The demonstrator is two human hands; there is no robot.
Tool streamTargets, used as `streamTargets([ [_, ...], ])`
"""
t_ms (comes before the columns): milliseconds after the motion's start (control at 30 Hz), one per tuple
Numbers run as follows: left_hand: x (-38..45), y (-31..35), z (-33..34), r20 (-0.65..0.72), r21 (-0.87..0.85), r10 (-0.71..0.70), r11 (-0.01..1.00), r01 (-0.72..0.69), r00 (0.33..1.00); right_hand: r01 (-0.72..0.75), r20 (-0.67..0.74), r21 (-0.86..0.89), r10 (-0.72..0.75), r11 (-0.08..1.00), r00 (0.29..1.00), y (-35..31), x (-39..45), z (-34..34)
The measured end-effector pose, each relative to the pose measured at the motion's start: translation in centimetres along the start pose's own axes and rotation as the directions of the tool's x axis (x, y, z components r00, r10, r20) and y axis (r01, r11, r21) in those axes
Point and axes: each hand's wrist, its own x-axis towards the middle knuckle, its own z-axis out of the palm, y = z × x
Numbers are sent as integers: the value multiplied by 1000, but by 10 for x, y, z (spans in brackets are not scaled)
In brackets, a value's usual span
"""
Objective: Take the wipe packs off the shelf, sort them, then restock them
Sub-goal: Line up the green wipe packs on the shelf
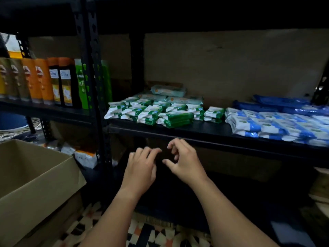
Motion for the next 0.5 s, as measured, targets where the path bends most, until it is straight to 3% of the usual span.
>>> streamTargets([
  [100,-61,11,25,231,-50,-139,987,155,963,-129,186,3,126,992,975,17,-52,21],
  [200,-116,22,49,437,-47,-219,963,266,872,-299,279,11,284,954,917,40,-114,48],
  [267,-152,26,65,578,-59,-248,938,343,777,-382,335,-18,366,924,868,53,-158,72],
  [400,-236,32,96,843,45,-302,864,502,444,-522,498,-42,471,852,728,70,-242,121],
  [500,-275,35,103,935,108,-278,814,571,219,-488,607,-164,477,858,636,69,-287,145],
])
